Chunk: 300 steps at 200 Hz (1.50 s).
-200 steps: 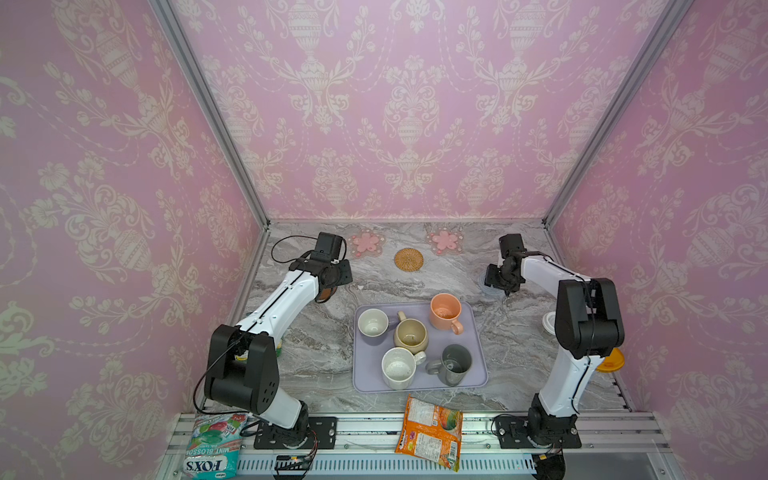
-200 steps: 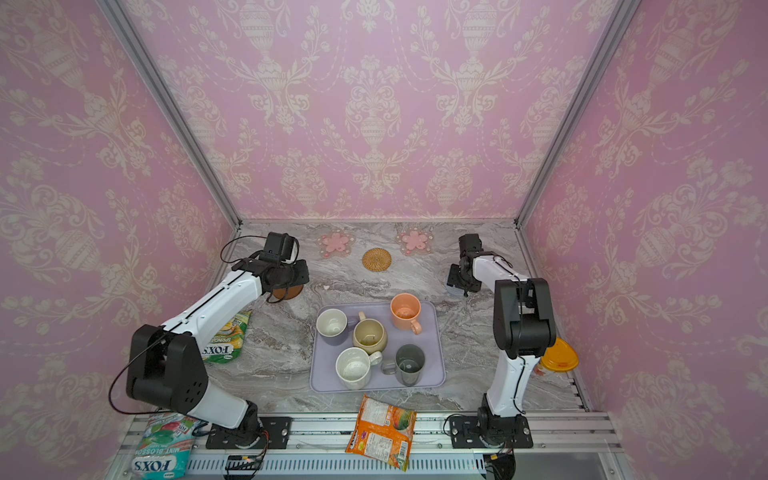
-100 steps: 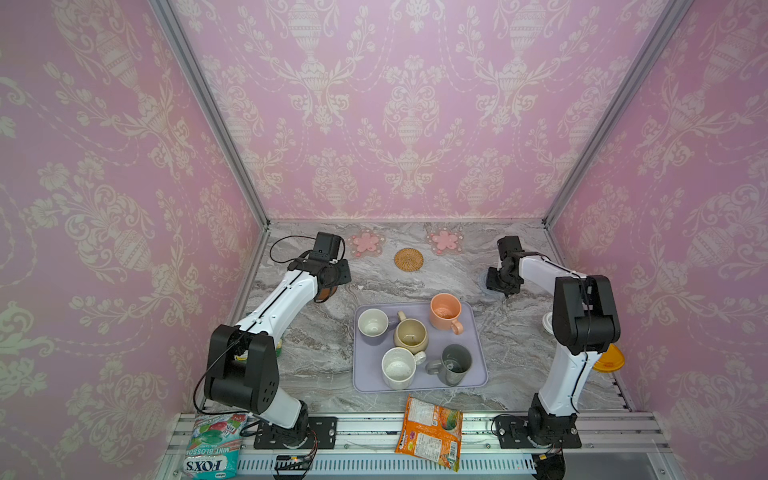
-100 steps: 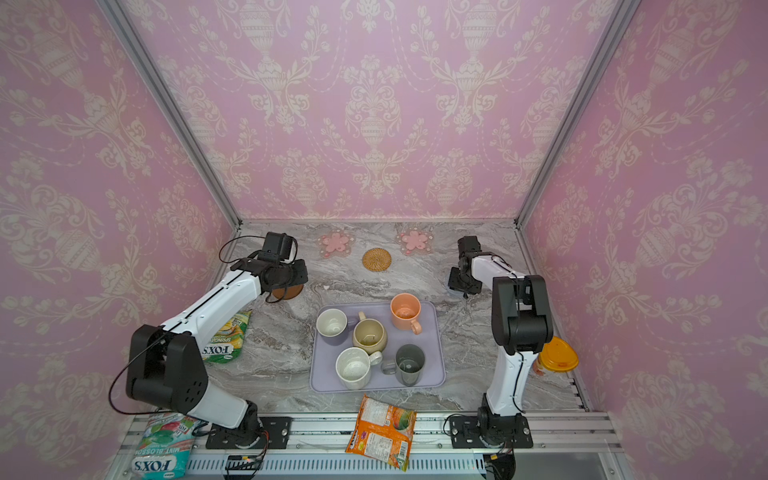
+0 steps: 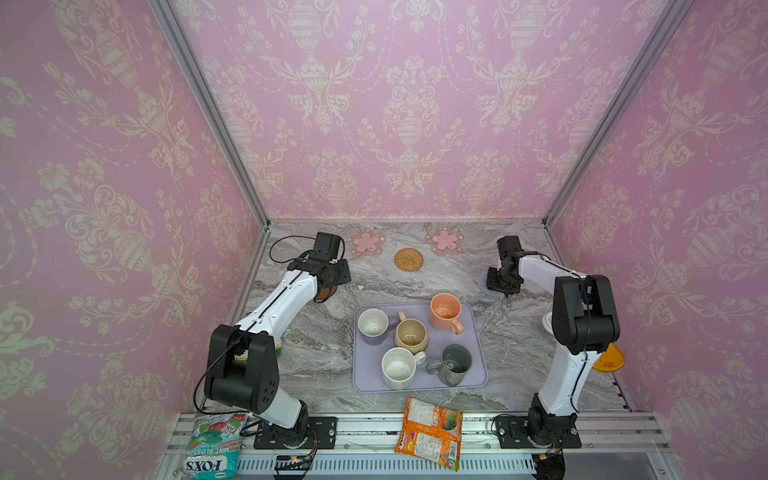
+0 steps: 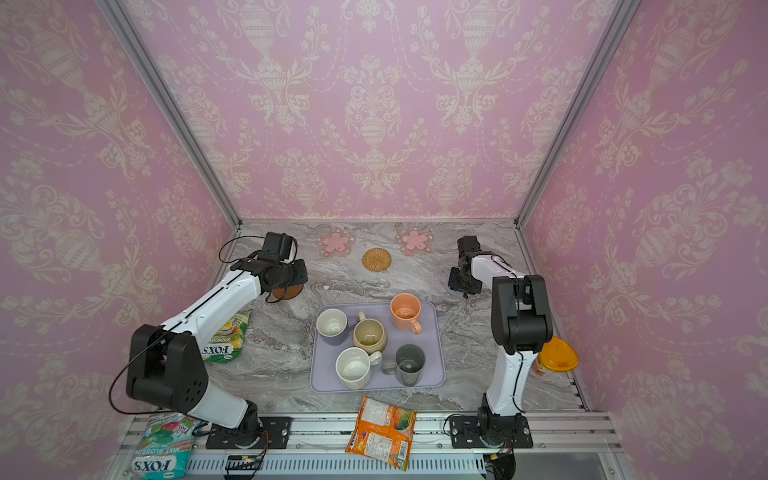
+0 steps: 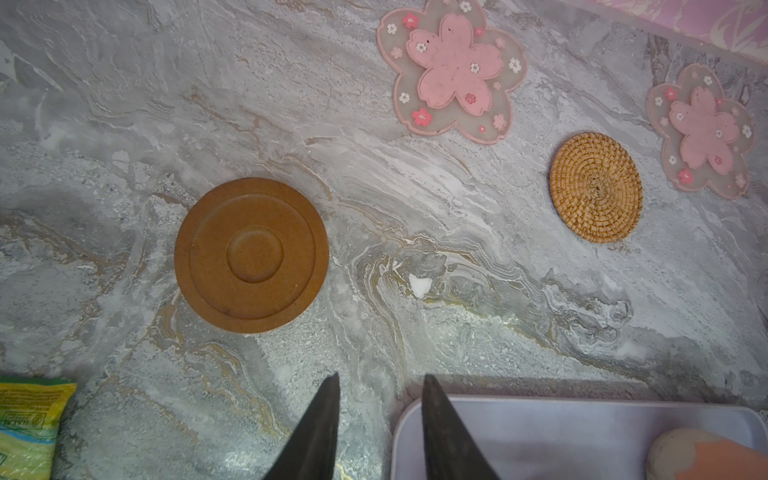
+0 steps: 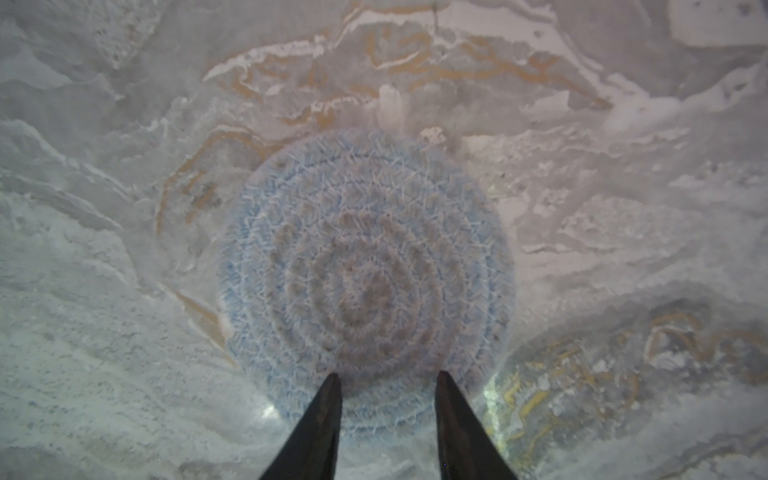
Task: Place cups on coasters
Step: Move the coaster to the top-center of the table.
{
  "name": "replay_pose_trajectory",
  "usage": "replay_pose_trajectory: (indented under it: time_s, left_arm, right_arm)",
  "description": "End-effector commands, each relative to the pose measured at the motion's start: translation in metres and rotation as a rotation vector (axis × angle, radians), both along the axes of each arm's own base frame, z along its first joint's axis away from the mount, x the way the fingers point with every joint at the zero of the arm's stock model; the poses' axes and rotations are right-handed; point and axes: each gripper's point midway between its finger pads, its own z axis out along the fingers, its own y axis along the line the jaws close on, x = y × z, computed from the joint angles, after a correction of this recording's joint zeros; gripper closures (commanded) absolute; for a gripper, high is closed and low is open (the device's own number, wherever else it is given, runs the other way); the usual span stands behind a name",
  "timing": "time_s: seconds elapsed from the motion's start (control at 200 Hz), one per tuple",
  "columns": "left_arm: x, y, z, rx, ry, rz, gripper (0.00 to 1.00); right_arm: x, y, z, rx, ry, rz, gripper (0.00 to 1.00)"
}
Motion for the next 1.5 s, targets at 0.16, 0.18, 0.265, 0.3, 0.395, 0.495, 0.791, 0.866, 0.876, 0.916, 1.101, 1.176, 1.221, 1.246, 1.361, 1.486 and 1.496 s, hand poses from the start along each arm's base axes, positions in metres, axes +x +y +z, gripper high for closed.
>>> replay_pose_trajectory:
  time_s: [0.16,0.18,0.265,0.3,0.395,0.495,0.791,0.866,0.876,0.916,1.101,1.176,1.221,1.246,1.361,1.486,1.496]
  left_arm:
    - [-0.002,0.010,-0.008,0.012,0.019,0.028,0.63]
    - [-0.003,0.010,-0.008,0.011,0.018,0.028,0.64]
    - [-0.004,0.011,-0.009,0.011,0.017,0.028,0.63]
    - [-0.004,0.012,-0.009,0.010,0.015,0.030,0.63]
    - [-0.005,0.014,-0.009,0.010,0.014,0.032,0.63]
    - [-0.007,0.016,-0.009,0.010,0.012,0.035,0.63]
    - [-0.014,0.025,-0.012,0.020,0.020,0.044,0.63]
    - [-0.015,0.028,-0.011,0.021,0.020,0.049,0.63]
    - [-0.015,0.028,-0.010,0.022,0.018,0.050,0.63]
    - [-0.015,0.030,-0.010,0.022,0.017,0.054,0.63]
    - [-0.014,0.033,-0.012,0.011,0.019,0.063,0.63]
    - [-0.014,0.032,-0.013,0.008,0.023,0.062,0.63]
    - [-0.014,0.033,-0.013,0.006,0.022,0.064,0.63]
    - [-0.014,0.032,-0.015,0.007,0.027,0.063,0.63]
    - [-0.016,0.033,-0.017,0.008,0.032,0.065,0.63]
    - [-0.017,0.034,-0.019,0.008,0.036,0.068,0.63]
    - [-0.017,0.035,-0.019,0.008,0.036,0.070,0.63]
  right_arm:
    - [-0.012,0.032,-0.010,-0.003,0.078,0.112,0.61]
    - [-0.012,0.034,-0.010,-0.006,0.080,0.118,0.61]
    - [-0.011,0.041,-0.009,-0.011,0.079,0.137,0.61]
    - [-0.011,0.043,-0.009,-0.011,0.079,0.144,0.61]
    - [-0.009,0.049,-0.008,-0.009,0.077,0.156,0.60]
    - [-0.006,0.055,-0.007,-0.007,0.075,0.165,0.60]
    - [0.007,0.077,-0.005,-0.004,0.069,0.203,0.60]
    - [0.010,0.082,-0.004,-0.001,0.067,0.212,0.60]
    - [0.010,0.082,-0.004,-0.001,0.067,0.214,0.60]
    - [0.012,0.084,-0.004,-0.001,0.066,0.217,0.60]
    - [0.016,0.095,-0.006,0.004,0.068,0.233,0.60]
    - [0.017,0.098,-0.007,0.002,0.068,0.239,0.60]
    - [0.017,0.101,-0.008,0.005,0.069,0.243,0.60]
    - [0.017,0.102,-0.009,0.005,0.072,0.244,0.60]
    - [0.019,0.109,-0.011,0.011,0.074,0.252,0.60]
    - [0.018,0.117,-0.012,0.012,0.075,0.265,0.60]
    - [0.018,0.117,-0.013,0.013,0.077,0.265,0.60]
